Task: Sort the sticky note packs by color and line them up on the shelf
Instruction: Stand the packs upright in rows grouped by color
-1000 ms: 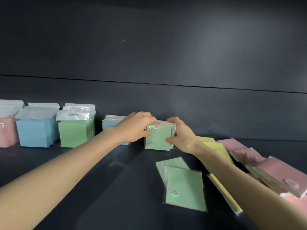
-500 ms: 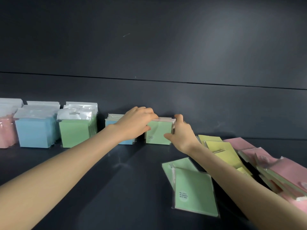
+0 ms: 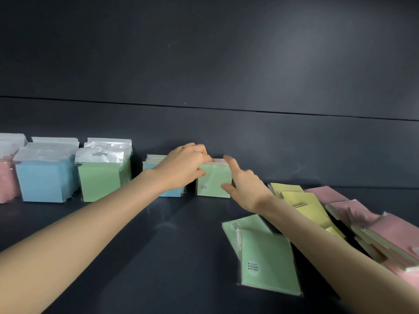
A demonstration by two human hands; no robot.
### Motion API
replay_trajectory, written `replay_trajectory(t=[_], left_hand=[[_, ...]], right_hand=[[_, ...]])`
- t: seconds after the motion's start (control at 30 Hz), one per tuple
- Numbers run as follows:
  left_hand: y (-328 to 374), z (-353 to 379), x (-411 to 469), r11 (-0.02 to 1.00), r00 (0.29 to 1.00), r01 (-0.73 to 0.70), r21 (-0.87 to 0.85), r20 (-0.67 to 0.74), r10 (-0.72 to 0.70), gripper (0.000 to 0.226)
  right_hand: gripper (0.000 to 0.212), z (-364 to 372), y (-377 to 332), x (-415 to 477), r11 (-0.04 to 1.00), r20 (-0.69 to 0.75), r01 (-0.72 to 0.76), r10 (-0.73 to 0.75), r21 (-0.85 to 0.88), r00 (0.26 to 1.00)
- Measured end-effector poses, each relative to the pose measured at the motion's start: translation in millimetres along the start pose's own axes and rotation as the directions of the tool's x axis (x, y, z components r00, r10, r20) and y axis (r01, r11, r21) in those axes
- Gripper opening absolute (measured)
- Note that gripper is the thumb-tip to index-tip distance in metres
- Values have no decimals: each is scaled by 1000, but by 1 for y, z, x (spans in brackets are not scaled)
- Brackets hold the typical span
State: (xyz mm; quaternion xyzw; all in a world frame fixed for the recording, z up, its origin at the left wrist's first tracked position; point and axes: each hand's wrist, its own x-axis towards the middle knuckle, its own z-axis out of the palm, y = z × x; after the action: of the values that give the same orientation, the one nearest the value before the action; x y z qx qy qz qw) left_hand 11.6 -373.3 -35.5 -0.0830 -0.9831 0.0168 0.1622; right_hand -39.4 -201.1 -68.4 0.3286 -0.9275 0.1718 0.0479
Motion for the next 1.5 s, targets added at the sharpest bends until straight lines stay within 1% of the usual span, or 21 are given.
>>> replay_trajectory(t=[0.07,0.17,0.33,0.5,0.67,0.77,1.0,1.2,1.43,1.5], left_hand=[[1,1,1,1000,1000,4,-19,-3,-4,37],[6,2,5,1000,1000,-6,-26,-3,5,37],[11,4,9,1000,1000,-18,2,-10,18,38],[6,2,7,995,998,-57,85,-29,59,39],[2,0,7,990,998,-58,132,-25,62,37],[0,3,6,984,996,-66,164,-51,75,36],[-4,0,5,979,997,-66,193,-26,72,38],[-4,1,1,977,996,-72,203,-38,82,38],[-6,-4,-2,988,997,-64,139,-25,68,38],[-5,-4,-3,992,998,-54,115,-21,57,39]], right_hand=[[59,-1,1,2,999,7,26,-26,35,1000],[54,-6,9,4,997,1,8,-8,72,1000],[55,-7,16,2,1000,-21,6,-6,8,1000],[52,-6,13,4,999,-39,39,-40,-26,998],[44,-4,8,9,997,-49,49,-51,-55,998],[41,-5,7,10,996,-44,51,-54,-74,998],[39,-4,3,10,996,-34,72,-74,-49,997],[40,-4,3,10,995,-51,58,-62,-86,997],[50,-15,2,8,994,-99,28,-39,-104,994],[50,-17,0,6,995,-103,25,-34,-95,994]])
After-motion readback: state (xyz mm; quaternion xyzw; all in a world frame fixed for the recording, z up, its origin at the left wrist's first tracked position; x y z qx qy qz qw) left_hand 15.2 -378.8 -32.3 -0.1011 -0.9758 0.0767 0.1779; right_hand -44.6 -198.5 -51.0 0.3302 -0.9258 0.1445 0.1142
